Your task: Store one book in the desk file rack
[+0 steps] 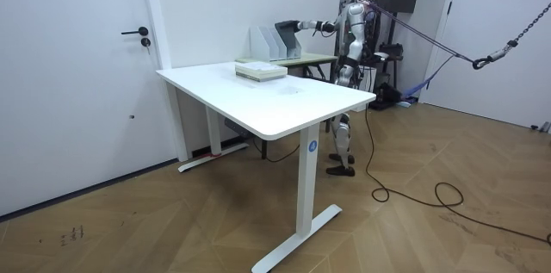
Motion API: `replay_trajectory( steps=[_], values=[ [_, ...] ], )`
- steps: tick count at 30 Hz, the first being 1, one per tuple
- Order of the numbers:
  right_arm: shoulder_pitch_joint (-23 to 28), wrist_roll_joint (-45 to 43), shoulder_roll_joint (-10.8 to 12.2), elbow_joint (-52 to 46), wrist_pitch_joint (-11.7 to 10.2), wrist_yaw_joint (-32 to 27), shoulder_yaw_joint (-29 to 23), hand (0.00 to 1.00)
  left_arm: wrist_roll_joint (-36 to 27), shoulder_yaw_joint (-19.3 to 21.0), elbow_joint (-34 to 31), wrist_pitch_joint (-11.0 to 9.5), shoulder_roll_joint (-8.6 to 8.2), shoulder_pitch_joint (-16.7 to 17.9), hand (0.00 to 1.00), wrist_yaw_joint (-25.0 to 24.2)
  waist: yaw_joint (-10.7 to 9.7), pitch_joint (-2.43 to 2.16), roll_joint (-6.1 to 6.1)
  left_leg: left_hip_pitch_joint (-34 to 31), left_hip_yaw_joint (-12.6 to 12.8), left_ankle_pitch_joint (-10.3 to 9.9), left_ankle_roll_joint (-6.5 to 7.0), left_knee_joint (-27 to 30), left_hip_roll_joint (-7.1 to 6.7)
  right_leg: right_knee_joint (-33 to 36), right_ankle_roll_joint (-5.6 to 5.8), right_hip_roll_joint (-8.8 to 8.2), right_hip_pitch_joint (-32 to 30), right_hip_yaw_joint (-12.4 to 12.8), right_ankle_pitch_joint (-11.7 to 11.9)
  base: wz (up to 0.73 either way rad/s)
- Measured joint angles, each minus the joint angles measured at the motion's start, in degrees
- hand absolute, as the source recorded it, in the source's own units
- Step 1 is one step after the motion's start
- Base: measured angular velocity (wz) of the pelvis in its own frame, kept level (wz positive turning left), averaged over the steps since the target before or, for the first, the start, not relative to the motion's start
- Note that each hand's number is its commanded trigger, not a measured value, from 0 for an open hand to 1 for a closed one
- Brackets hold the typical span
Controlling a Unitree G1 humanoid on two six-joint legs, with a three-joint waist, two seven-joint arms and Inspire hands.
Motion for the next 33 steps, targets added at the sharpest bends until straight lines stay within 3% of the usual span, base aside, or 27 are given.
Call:
replay_trajectory(
  steps=[19,33],
  values=[
    [-3.3,1.9,-2.7,0.0,1.1,-0.7,-0.1,0.0,0.0,-0.1,-1.5,0.3,0.02,0.6,0.0,1.3,-0.2,0.04,0.44,-0.1,-0.5,0.0,0.0,0.0,-0.04,0.0,-0.01,0.0,0.0,-0.2,0.0,0.0],
    [-6.9,3.4,-2.9,-0.1,1.1,-1.3,0.0,0.0,0.1,-0.4,-5.0,1.3,0.09,2.2,0.0,2.5,-0.2,-0.18,0.78,-0.5,-0.9,0.0,0.0,0.5,-0.04,0.0,-0.05,0.02,0.0,-0.4,0.0,0.0]
  ],
)
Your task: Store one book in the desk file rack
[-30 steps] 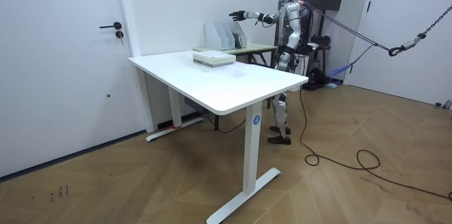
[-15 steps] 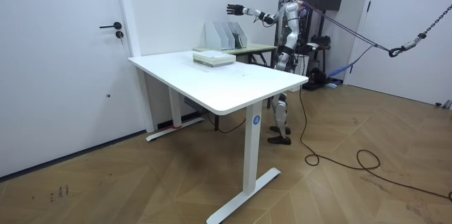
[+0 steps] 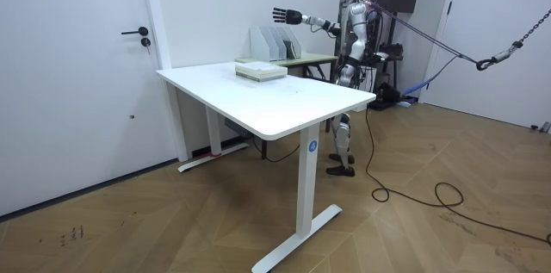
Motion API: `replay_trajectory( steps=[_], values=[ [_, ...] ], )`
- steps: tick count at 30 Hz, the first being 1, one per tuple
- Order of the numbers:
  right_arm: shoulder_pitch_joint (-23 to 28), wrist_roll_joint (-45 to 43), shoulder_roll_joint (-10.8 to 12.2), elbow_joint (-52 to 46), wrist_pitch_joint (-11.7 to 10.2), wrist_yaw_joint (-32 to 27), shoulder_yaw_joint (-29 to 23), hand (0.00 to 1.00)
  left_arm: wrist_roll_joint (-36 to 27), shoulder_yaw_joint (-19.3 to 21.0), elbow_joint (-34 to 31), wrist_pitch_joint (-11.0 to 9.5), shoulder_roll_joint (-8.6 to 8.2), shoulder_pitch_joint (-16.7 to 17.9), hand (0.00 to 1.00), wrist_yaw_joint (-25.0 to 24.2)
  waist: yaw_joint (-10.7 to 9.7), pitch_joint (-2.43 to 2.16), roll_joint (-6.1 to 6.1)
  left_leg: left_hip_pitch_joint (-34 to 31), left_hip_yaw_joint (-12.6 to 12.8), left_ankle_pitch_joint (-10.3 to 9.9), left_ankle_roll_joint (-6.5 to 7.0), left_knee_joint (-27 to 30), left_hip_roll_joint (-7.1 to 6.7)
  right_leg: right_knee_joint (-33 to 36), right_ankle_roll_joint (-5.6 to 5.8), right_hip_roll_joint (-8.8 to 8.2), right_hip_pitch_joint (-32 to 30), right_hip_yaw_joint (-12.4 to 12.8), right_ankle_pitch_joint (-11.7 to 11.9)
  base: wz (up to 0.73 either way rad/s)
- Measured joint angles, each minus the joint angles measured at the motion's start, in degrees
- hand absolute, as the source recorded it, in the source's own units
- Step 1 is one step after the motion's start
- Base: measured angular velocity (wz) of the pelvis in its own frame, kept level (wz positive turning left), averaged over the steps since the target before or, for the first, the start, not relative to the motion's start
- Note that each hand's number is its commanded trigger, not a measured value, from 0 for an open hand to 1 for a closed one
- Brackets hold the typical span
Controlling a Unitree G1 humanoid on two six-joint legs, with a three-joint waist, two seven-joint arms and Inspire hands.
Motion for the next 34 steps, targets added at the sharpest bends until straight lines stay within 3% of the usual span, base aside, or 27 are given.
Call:
replay_trajectory(
  steps=[3,4,8,9,10,13,17,20,27,30,34],
  values=[
    [4.3,-3.4,0.1,-0.2,-1.0,6.6,3.5,0.0,0.5,-0.9,2.1,0.0,0.33,-1.8,0.0,-0.1,1.0,0.2,0.2,0.1,0.4,0.0,-0.03,0.0,0.21,-0.2,-0.16,0.17,0.0,0.0,0.1,-0.02],
    [8.2,-6.6,0.8,0.7,-1.3,8.6,4.3,0.0,0.9,-1.0,2.6,-0.1,0.32,-2.4,0.0,-0.1,2.0,0.08,0.02,0.4,0.5,0.0,-0.04,-0.1,0.21,-0.2,-0.15,0.16,0.3,-0.1,0.1,0.08],
    [22.4,-18.6,2.2,8.3,-1.0,13.3,8.6,0.0,1.0,-3.3,3.8,-0.7,0.19,-4.8,0.0,0.2,4.5,0.31,0.55,-0.1,0.5,-0.2,0.02,0.0,0.17,-0.2,0.0,0.03,0.1,-0.3,0.2,0.05],
    [25.4,-22.1,3.0,11.9,-0.8,14.5,9.7,0.0,0.9,-3.4,4.5,-1.0,0.08,-5.3,0.0,0.5,4.8,0.93,1.48,-0.1,0.5,-0.2,0.08,0.0,0.17,-0.2,0.08,0.01,0.1,-0.3,0.3,0.0],
    [27.1,-23.6,3.2,13.7,-0.8,14.9,9.9,0.0,0.9,-3.5,5.0,-1.1,-0.05,-5.6,0.0,0.6,4.7,1.09,1.86,-0.2,0.5,-0.3,0.17,0.0,0.15,-0.2,0.11,-0.03,0.1,-0.3,0.3,-0.04],
    [32.9,-31.0,3.9,20.7,-0.8,16.2,9.5,0.0,1.6,-3.6,6.3,-2.1,-0.23,-5.4,0.0,2.0,4.2,0.61,3.37,-0.3,0.7,-0.3,0.23,-0.4,0.04,-0.2,0.21,-0.17,-0.1,-0.1,0.2,-0.04],
    [33.3,-34.0,7.0,35.7,-3.7,14.8,6.9,0.0,4.5,-3.2,6.1,-4.2,-1.07,-5.1,0.0,3.4,3.6,-0.13,2.98,0.7,0.9,-0.2,0.11,0.1,0.04,-0.3,0.14,-0.16,0.5,-0.1,0.0,0.0],
    [33.5,-35.8,9.7,44.7,-5.1,11.9,4.2,0.0,6.2,-3.1,6.2,-5.4,-1.33,-4.4,0.0,4.9,2.2,-0.26,2.42,1.8,0.8,-0.2,0.09,0.1,0.0,-2.0,0.26,-0.1,2.6,-0.6,0.0,0.12],
    [35.2,-32.2,16.2,59.2,-9.9,3.3,-3.1,0.0,6.5,0.2,6.5,-7.9,-3.4,-2.3,0.0,9.4,1.7,-0.09,2.25,2.0,0.7,-0.3,0.11,-0.4,0.0,-2.2,0.32,-0.05,3.0,-0.8,0.0,0.03],
    [35.1,-30.4,16.9,62.9,-11.5,1.8,-5.2,0.0,7.5,2.0,6.8,-7.9,-4.12,-1.7,0.0,10.4,0.9,-0.07,2.61,2.2,0.7,-0.3,0.1,-0.8,-0.04,-2.4,0.34,-0.01,3.4,-0.9,0.0,0.0],
    [35.4,-28.4,17.0,67.1,-12.2,-1.2,-8.4,0.0,11.8,5.3,6.6,-7.5,-5.47,-0.9,0.0,10.6,0.6,0.4,3.92,3.0,0.6,-0.3,0.11,-1.1,-0.55,-3.2,0.49,0.04,4.0,-0.8,0.1,0.0]
  ],
)
